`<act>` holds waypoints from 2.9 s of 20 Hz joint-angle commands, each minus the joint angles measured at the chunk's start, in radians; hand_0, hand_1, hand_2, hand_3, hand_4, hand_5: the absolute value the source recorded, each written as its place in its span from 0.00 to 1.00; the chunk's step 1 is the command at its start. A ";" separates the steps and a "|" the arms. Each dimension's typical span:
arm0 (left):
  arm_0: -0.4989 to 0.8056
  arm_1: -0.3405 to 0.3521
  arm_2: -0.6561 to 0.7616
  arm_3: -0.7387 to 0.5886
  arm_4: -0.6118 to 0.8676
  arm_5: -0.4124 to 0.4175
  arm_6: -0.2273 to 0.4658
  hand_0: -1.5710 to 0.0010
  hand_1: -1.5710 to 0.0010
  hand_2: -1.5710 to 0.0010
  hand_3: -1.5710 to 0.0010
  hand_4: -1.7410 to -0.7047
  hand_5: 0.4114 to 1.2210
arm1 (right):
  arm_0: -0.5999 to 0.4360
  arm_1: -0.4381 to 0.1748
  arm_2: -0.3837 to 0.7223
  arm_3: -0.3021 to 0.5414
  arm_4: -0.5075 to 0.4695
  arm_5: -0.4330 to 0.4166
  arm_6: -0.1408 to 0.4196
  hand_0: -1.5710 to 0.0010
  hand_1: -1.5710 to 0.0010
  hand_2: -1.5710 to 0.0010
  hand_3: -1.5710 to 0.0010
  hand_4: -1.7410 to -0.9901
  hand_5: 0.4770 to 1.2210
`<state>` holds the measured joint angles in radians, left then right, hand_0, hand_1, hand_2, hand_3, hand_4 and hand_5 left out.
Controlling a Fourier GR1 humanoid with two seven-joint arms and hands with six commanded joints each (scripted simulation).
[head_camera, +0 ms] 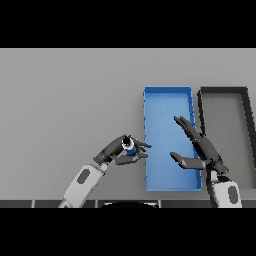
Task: Pick up the blue pipe and place it into the blue bin.
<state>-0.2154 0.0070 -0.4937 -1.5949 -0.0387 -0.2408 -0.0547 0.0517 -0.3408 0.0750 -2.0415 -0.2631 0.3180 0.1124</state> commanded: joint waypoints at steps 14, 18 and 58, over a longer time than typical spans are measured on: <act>0.000 -0.046 0.050 0.027 -0.065 -0.070 0.001 0.00 0.00 0.00 0.00 0.27 1.00 | -0.417 0.003 0.248 0.013 -0.066 0.108 0.283 1.00 1.00 0.97 1.00 0.65 0.10; 0.008 -0.059 0.071 0.015 -0.051 -0.104 0.022 0.00 0.00 0.00 0.00 0.26 1.00 | -0.516 0.042 0.291 0.067 -0.044 0.117 0.333 0.99 0.99 0.95 1.00 0.71 0.08; 0.047 -0.093 0.145 -0.016 -0.173 -0.214 0.137 0.95 0.95 0.95 0.96 0.75 0.19 | -0.625 0.091 0.427 0.182 -0.033 -0.012 0.233 0.00 0.00 0.00 0.00 0.00 1.00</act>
<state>-0.1678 -0.0859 -0.3488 -1.6106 -0.2114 -0.4553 0.0820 -0.5727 -0.2504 0.5014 -1.8590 -0.2950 0.3072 0.3465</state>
